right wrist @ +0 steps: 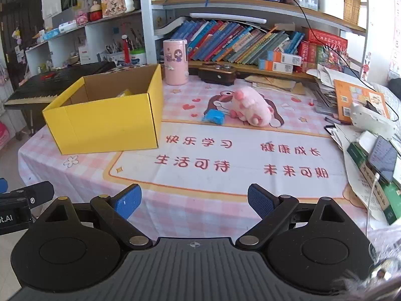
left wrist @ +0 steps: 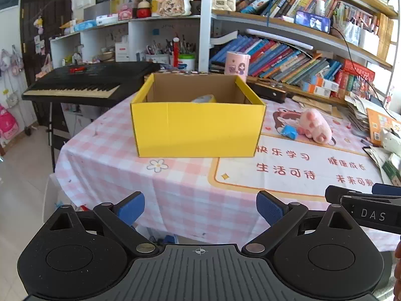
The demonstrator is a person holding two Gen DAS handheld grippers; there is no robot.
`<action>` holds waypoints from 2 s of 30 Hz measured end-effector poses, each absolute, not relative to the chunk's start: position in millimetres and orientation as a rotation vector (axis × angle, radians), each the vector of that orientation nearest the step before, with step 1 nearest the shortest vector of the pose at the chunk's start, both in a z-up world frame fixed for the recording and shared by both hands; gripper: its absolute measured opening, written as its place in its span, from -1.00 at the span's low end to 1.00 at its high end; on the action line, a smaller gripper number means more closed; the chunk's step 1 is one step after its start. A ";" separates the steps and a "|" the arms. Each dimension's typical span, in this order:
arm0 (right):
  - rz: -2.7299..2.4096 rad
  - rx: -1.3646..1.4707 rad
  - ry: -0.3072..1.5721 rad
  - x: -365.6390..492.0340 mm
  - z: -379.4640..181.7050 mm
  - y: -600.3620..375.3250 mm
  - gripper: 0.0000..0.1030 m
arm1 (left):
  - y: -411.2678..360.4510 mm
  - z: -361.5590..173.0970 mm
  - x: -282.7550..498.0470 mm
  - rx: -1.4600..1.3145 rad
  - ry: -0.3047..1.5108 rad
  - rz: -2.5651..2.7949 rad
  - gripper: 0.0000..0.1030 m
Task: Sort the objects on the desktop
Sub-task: 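Withdraw both open tools up out of the yellow box, then move both tools toward the pink plush pig and blue block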
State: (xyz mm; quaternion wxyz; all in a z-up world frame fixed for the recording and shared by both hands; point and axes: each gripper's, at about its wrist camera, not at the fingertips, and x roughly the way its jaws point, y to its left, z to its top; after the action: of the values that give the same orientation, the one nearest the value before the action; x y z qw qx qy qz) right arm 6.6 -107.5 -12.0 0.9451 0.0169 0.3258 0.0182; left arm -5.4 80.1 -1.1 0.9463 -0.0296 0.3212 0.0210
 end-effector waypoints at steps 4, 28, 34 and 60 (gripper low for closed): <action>0.015 0.037 0.672 1.2 -12.7 -110.6 0.79 | 77.5 -2.5 -7.0 -0.059 0.661 0.023 0.89; -0.070 0.074 0.707 12.3 -17.7 -146.4 0.80 | 42.9 -5.3 19.2 -0.026 0.684 -0.053 0.90; -0.098 0.086 0.709 25.7 -18.1 -170.8 0.80 | 20.1 -5.4 35.3 -0.011 0.692 -0.080 0.90; -0.023 0.045 0.771 122.5 -28.9 -253.8 0.80 | -67.3 -16.8 114.8 -0.030 0.731 -0.082 0.90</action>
State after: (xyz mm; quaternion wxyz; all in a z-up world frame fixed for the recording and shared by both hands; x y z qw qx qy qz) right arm 122.5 -253.8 -28.9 0.9262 0.0220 0.3761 -0.0113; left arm 114.8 -67.3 -16.8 0.9329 -0.0144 0.3575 -0.0403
